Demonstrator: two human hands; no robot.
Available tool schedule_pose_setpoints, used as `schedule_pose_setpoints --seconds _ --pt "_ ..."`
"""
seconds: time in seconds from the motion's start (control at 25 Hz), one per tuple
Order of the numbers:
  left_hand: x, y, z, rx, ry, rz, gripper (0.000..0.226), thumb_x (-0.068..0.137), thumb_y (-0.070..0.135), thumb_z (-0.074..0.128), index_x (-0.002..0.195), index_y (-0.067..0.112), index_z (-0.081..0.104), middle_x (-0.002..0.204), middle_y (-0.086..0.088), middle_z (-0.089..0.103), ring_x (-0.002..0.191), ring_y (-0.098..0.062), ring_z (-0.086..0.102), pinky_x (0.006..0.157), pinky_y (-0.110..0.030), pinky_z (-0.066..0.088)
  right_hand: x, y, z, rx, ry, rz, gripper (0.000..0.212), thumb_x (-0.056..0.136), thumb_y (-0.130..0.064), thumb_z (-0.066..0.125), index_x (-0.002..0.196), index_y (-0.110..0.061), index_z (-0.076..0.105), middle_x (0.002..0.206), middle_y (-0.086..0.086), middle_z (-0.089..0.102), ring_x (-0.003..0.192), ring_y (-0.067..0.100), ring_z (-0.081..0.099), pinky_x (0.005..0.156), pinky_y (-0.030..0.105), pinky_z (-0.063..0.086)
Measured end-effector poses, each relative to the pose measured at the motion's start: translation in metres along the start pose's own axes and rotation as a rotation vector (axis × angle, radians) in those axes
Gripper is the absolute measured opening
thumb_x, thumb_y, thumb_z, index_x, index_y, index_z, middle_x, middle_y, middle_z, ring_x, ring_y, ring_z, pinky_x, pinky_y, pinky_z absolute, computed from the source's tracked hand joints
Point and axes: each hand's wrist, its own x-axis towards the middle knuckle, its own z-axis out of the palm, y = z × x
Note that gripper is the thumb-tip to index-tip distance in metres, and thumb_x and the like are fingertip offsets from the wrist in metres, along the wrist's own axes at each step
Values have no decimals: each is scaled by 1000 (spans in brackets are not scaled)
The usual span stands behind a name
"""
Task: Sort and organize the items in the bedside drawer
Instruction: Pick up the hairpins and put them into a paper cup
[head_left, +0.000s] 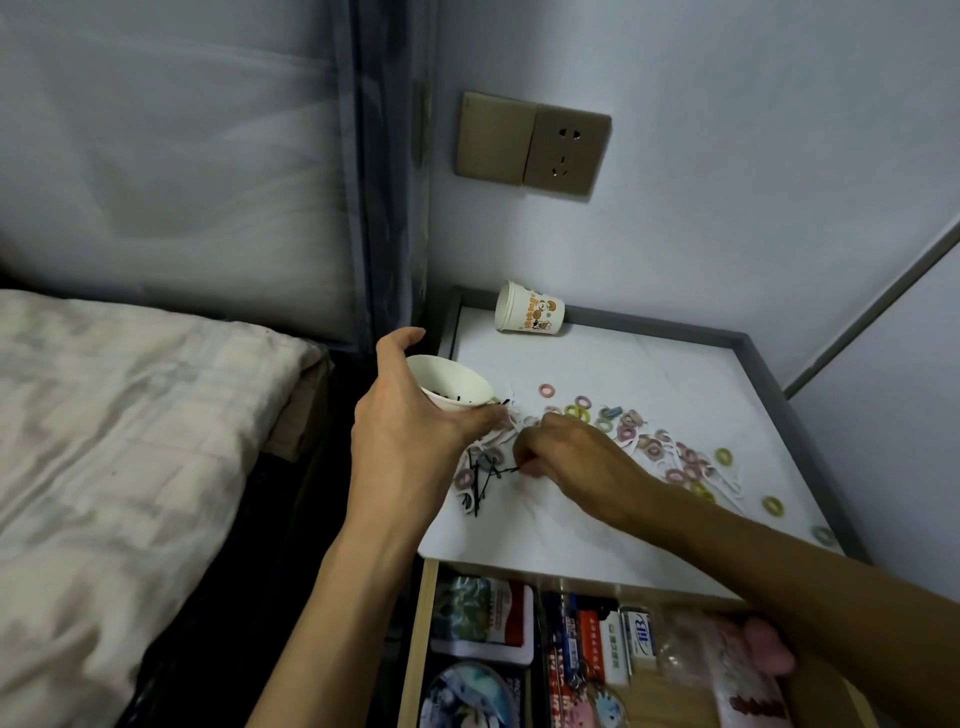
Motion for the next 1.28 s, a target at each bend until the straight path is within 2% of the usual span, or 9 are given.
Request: schedule_pose_setpoints --seconds 0.08,0.24,0.44,0.6,0.8,0.92,1.0,1.12,1.28 --pt "0 0 -3 8 11 4 91 62 30 90 138 28 40 110 7 52 100 -11 50 63 -4 37 8 -4 -2 16 20 -75 22 87 -12 72 109 -17 71 103 5 67 96 17 61 80 18 46" --pt "1 -2 -5 -9 12 -3 90 62 30 90 137 29 40 114 6 54 104 -12 51 68 -9 38 29 -8 10 -71 -51 -225 13 87 -14 69 98 -17 73 96 4 68 98 23 61 77 38 55" --pt "2 -4 -6 2 16 -7 91 62 31 90 138 29 39 116 6 53 105 -12 51 66 -8 36 31 -7 15 -152 11 -248 11 80 -9 74 84 -18 71 83 0 65 88 20 60 65 36 54" --pt "0 -2 -5 -5 10 -3 91 62 30 90 138 29 40 111 7 52 100 -11 50 60 -1 39 19 -3 5 -198 55 -191 11 80 -12 75 87 -19 70 86 1 65 84 21 59 64 34 50" --pt "-2 2 1 1 -13 -6 91 63 29 90 138 30 39 111 7 51 99 -11 50 71 -14 38 5 10 -36 -162 16 20 12 92 -19 66 103 -21 70 94 0 73 83 18 65 71 27 47" --pt "-5 5 8 53 -33 11 93 64 31 90 140 30 37 119 3 56 103 -14 52 78 -22 41 9 15 -71 65 130 104 15 92 -21 66 104 -21 74 94 -5 75 79 3 66 76 28 54" --pt "-7 4 14 89 -44 37 94 63 33 90 140 31 35 123 0 58 106 -18 56 82 -29 49 19 8 -98 281 216 114 15 90 -17 68 101 -17 77 88 -7 73 72 -4 63 71 17 50" --pt "-9 5 19 131 -61 61 96 64 35 90 140 33 32 120 1 60 102 -18 58 80 -33 52 38 -21 -128 261 93 -95 13 87 -14 71 97 -15 78 82 -13 66 71 -10 58 70 5 41" --pt "-7 4 15 108 -72 80 97 65 32 89 142 32 31 112 9 63 94 -9 61 78 -28 53 55 -49 -126 163 -70 -268 15 85 -13 72 99 -14 77 88 -15 66 74 -14 55 75 3 38"
